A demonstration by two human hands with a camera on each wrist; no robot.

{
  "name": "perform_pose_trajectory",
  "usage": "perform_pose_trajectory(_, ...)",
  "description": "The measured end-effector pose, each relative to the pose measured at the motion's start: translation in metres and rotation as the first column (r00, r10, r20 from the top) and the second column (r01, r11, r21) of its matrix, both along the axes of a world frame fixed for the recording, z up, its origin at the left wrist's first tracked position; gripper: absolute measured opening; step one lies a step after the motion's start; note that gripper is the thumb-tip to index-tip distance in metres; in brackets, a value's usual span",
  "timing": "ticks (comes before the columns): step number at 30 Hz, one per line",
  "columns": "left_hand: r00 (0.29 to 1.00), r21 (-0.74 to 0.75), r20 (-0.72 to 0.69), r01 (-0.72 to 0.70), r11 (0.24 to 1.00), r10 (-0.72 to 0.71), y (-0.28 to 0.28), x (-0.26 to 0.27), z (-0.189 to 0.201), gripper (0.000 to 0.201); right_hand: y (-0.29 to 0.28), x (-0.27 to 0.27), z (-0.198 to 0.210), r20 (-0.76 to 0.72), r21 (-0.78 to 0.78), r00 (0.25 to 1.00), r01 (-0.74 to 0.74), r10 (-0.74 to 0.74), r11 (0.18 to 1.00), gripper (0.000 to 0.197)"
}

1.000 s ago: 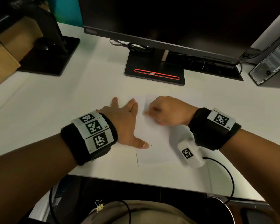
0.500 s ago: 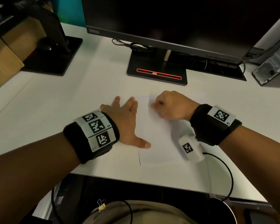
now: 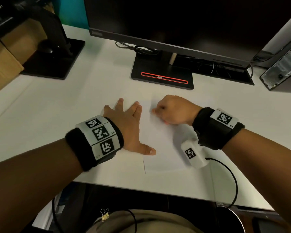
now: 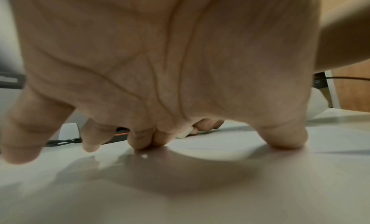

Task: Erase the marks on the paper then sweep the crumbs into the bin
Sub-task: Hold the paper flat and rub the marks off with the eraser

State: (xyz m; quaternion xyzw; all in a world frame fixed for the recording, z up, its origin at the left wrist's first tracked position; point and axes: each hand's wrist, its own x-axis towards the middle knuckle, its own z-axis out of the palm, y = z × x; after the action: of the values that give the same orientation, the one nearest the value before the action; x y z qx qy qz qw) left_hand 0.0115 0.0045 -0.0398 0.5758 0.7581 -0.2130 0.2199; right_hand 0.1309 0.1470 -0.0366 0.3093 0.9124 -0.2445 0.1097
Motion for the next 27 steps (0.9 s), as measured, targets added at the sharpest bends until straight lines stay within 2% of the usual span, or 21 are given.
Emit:
perform_pose_trajectory(4, 1.000, -0.014, -0.016, -0.006, 1.000, 0.006, -0.001, 0.000, 0.000, 0.145, -0.014, -0.003, -0.003, 0.051, -0.039, 0.994, -0.100, 0.102, 0.994, 0.051)
perform_pose_trajectory(9, 1.000, -0.025, -0.028, -0.001, 1.000, 0.000, 0.000, 0.001, 0.001, 0.145, 0.000, -0.008, 0.000, 0.004, 0.024, 1.000, -0.022, 0.022, 0.999, 0.052)
perform_pose_trajectory(12, 1.000, -0.011, -0.021, -0.005, 1.000, 0.005, -0.001, 0.000, -0.001, 0.145, -0.012, -0.010, -0.004, 0.047, -0.012, 0.992, -0.117, 0.117, 0.993, 0.051)
perform_pose_trajectory(16, 1.000, -0.015, -0.031, 0.002, 1.000, -0.003, -0.001, 0.000, -0.001, 0.145, -0.002, -0.014, -0.001, 0.003, -0.005, 1.000, -0.021, 0.021, 1.000, 0.053)
perform_pose_trajectory(18, 1.000, -0.012, -0.030, 0.005, 1.000, -0.005, -0.001, 0.000, -0.001, 0.145, -0.002, -0.015, -0.001, 0.000, 0.020, 0.999, -0.046, 0.046, 0.999, 0.053)
perform_pose_trajectory(21, 1.000, -0.011, -0.022, -0.003, 1.000, 0.002, -0.001, -0.001, -0.001, 0.145, -0.009, -0.016, -0.003, 0.058, -0.021, 0.991, -0.118, 0.119, 0.993, 0.051)
perform_pose_trajectory(25, 1.000, -0.019, -0.030, -0.001, 1.000, 0.000, -0.001, 0.000, 0.000, 0.146, 0.006, -0.017, 0.003, 0.000, 0.030, 1.000, 0.000, 0.000, 1.000, 0.052)
perform_pose_trajectory(27, 1.000, -0.019, -0.029, -0.001, 1.000, 0.001, -0.002, 0.000, 0.001, 0.145, 0.001, -0.019, 0.000, 0.004, 0.050, 0.999, -0.038, 0.038, 0.998, 0.052)
